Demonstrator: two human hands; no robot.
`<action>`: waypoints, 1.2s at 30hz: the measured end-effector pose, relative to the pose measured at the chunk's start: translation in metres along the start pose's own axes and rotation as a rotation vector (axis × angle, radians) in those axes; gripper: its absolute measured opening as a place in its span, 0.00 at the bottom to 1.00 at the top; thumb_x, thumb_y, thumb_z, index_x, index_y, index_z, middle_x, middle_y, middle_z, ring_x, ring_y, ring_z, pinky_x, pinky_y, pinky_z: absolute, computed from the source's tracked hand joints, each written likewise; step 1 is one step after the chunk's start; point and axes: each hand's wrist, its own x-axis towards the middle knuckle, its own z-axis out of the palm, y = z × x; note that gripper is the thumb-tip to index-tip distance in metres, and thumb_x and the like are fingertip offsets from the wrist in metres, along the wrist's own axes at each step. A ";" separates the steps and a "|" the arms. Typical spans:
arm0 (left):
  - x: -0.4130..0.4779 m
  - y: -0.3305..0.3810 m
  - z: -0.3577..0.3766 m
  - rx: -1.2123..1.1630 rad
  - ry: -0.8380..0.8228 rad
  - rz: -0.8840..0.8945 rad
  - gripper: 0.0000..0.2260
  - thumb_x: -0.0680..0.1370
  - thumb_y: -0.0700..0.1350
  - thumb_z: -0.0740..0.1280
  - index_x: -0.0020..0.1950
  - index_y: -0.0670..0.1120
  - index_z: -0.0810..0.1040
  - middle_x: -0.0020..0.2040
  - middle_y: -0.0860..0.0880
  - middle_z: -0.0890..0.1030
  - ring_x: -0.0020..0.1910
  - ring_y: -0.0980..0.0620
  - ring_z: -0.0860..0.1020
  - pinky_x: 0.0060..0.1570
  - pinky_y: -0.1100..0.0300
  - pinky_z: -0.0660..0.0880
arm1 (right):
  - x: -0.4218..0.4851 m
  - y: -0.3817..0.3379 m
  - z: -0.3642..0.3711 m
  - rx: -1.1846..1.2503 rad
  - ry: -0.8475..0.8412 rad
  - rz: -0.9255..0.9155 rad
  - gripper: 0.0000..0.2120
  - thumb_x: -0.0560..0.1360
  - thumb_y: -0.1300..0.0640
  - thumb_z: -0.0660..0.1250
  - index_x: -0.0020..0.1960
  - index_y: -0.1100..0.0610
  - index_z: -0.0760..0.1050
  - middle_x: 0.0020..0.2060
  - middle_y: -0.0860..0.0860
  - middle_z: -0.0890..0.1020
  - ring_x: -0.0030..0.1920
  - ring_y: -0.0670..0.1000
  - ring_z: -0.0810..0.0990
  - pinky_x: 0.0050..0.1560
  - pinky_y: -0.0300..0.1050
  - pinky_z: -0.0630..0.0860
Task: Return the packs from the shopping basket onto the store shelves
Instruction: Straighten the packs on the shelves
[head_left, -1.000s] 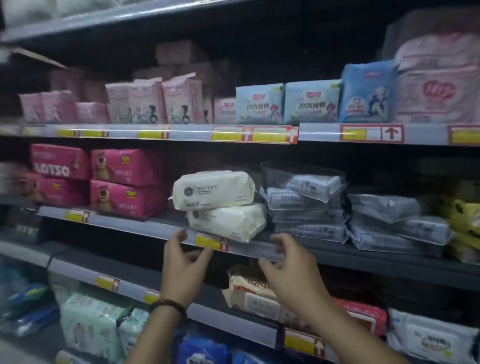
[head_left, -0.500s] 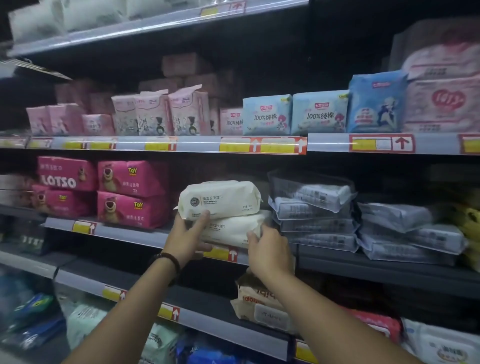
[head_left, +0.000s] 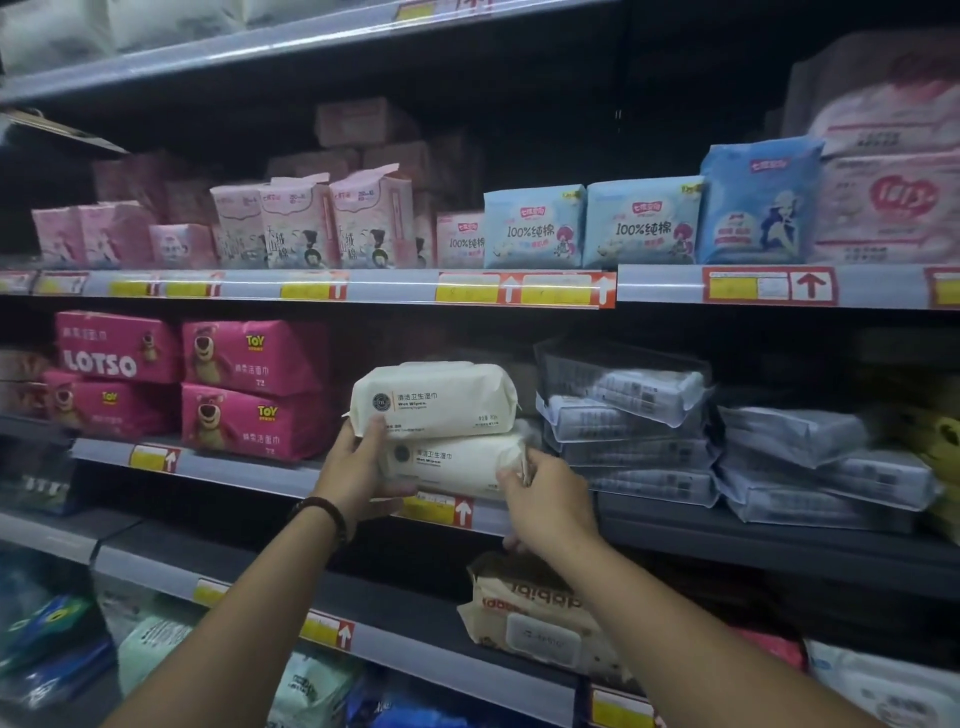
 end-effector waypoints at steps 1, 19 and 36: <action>0.002 0.000 -0.001 -0.017 -0.009 -0.011 0.14 0.84 0.62 0.59 0.66 0.60 0.73 0.60 0.51 0.81 0.43 0.36 0.88 0.45 0.43 0.83 | -0.001 0.000 -0.003 0.042 -0.002 -0.001 0.17 0.81 0.42 0.67 0.69 0.42 0.75 0.51 0.47 0.86 0.39 0.54 0.88 0.41 0.55 0.87; 0.003 0.003 0.054 0.817 0.552 0.503 0.31 0.79 0.60 0.68 0.78 0.52 0.63 0.79 0.38 0.63 0.71 0.34 0.68 0.66 0.37 0.67 | -0.018 -0.013 -0.011 -0.006 0.122 -0.167 0.22 0.81 0.46 0.68 0.72 0.44 0.68 0.59 0.46 0.82 0.58 0.52 0.82 0.52 0.50 0.83; 0.021 -0.050 0.128 0.900 0.494 0.535 0.37 0.78 0.73 0.49 0.84 0.60 0.48 0.84 0.37 0.41 0.82 0.30 0.43 0.73 0.24 0.48 | -0.003 0.003 -0.026 0.407 -0.380 -0.032 0.38 0.72 0.61 0.69 0.79 0.43 0.64 0.72 0.44 0.78 0.66 0.49 0.81 0.63 0.50 0.82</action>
